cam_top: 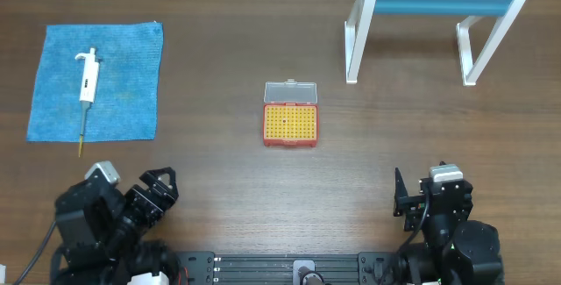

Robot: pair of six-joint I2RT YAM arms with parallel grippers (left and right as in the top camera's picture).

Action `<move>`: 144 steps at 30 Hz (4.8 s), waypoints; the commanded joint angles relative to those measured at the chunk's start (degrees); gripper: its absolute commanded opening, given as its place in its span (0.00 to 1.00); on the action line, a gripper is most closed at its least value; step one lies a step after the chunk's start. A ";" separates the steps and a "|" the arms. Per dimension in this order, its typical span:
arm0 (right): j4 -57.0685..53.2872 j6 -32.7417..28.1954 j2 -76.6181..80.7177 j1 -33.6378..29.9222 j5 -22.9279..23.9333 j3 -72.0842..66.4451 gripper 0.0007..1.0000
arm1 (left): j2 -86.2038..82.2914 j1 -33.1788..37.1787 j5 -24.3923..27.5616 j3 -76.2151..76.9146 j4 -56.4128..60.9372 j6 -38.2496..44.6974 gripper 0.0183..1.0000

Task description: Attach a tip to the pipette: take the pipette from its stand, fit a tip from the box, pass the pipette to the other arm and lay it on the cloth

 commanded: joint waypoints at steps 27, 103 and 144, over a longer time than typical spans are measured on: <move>-7.87 -0.59 0.09 -0.13 -0.33 -0.26 0.79 | -19.91 -5.97 -4.57 -20.26 47.23 29.73 1.00; 46.93 -0.15 -1.07 -0.13 -2.43 -29.33 0.79 | -19.93 -5.86 -6.45 -39.56 65.22 31.12 1.00; 46.95 -0.15 -1.07 -0.13 -2.45 -29.33 0.79 | -19.93 -5.86 -6.45 -39.56 65.22 31.12 1.00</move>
